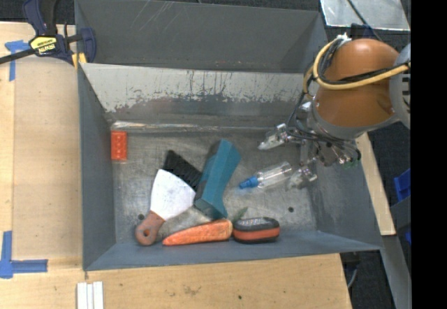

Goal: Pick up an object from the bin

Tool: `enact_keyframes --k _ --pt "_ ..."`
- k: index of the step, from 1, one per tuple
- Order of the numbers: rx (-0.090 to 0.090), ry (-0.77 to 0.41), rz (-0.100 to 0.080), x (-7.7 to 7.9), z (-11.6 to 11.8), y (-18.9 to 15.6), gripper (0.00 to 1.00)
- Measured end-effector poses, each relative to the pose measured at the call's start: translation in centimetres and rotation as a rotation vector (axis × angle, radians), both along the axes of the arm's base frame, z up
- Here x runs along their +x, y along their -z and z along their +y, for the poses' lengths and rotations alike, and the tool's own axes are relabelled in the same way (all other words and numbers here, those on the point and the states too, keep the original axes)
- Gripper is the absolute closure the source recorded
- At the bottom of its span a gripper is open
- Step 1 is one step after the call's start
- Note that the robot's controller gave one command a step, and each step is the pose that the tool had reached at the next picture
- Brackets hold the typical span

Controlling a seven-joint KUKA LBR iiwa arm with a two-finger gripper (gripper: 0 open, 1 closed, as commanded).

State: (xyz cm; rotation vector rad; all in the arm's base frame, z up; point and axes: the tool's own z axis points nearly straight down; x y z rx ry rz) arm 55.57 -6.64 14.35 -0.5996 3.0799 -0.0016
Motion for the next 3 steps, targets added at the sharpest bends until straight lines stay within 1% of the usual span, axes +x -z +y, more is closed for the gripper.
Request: enact_keyframes --k 1,2,3 --pt "0.000 0.008 -0.001 3.0 -0.7 0.8 0.00" --pt "-0.002 -0.079 -0.007 3.4 -1.7 4.0 0.00" --pt "0.000 -0.226 -0.002 1.3 -1.7 6.4 0.00"
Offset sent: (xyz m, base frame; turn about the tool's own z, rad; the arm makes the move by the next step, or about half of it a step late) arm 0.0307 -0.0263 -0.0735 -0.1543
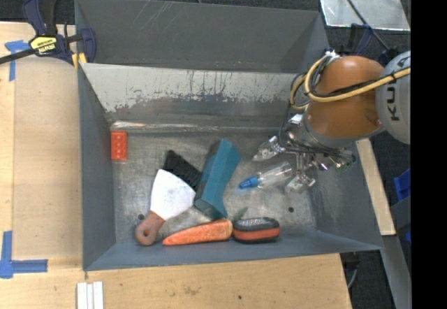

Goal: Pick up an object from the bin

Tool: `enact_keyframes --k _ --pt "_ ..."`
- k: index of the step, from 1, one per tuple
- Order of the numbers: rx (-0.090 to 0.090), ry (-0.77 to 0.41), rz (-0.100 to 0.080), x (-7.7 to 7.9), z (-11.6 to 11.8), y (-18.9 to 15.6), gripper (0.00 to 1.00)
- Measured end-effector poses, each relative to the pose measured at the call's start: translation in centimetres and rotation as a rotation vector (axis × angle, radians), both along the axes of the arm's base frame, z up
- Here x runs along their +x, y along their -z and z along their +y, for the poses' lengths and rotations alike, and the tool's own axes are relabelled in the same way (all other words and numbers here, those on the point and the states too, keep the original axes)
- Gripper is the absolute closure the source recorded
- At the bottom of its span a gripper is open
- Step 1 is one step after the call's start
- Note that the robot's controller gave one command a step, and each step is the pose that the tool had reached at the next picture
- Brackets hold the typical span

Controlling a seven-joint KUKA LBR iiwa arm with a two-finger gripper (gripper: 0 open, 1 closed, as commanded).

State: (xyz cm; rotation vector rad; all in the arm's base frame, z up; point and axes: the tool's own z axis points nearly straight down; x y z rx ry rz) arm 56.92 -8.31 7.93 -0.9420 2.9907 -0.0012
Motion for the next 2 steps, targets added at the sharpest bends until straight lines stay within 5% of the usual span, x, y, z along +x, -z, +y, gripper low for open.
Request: enact_keyframes --k 1,2 --pt "-0.002 -0.175 -0.018 1.07 2.81 -0.42 1.00" --pt "-0.002 -0.175 -0.018 1.06 2.81 -0.42 1.00"
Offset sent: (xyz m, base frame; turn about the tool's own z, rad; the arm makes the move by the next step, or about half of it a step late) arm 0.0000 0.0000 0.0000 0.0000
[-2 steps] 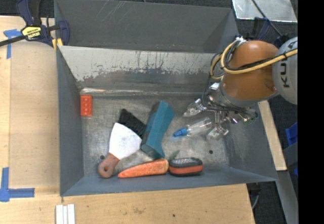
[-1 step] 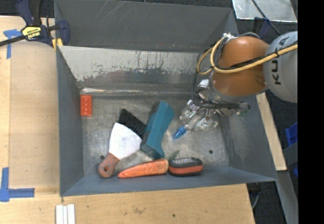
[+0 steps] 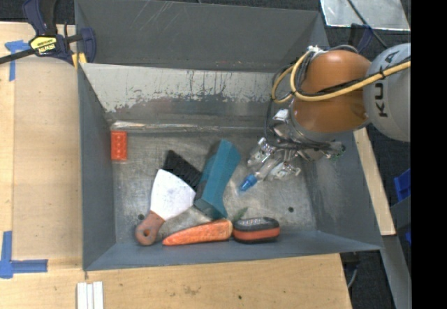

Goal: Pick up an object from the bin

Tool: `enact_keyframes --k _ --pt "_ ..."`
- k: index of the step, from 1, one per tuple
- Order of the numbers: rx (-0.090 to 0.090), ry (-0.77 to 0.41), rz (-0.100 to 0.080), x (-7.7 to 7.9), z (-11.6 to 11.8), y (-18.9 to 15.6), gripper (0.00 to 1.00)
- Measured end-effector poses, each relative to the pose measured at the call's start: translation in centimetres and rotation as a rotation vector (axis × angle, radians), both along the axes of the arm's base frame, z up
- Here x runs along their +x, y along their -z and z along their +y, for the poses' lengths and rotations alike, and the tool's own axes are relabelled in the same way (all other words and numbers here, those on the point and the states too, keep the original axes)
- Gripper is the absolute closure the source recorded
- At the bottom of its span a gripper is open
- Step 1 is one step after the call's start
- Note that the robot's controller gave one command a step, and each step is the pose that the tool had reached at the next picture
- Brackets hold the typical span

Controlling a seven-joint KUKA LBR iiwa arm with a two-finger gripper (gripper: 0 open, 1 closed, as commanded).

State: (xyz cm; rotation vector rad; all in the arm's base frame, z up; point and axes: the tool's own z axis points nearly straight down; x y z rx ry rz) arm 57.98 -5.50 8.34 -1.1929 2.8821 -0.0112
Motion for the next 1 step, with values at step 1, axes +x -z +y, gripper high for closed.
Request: enact_keyframes --k 1 --pt "-0.005 -0.167 0.012 1.95 0.21 -16.58 1.00"
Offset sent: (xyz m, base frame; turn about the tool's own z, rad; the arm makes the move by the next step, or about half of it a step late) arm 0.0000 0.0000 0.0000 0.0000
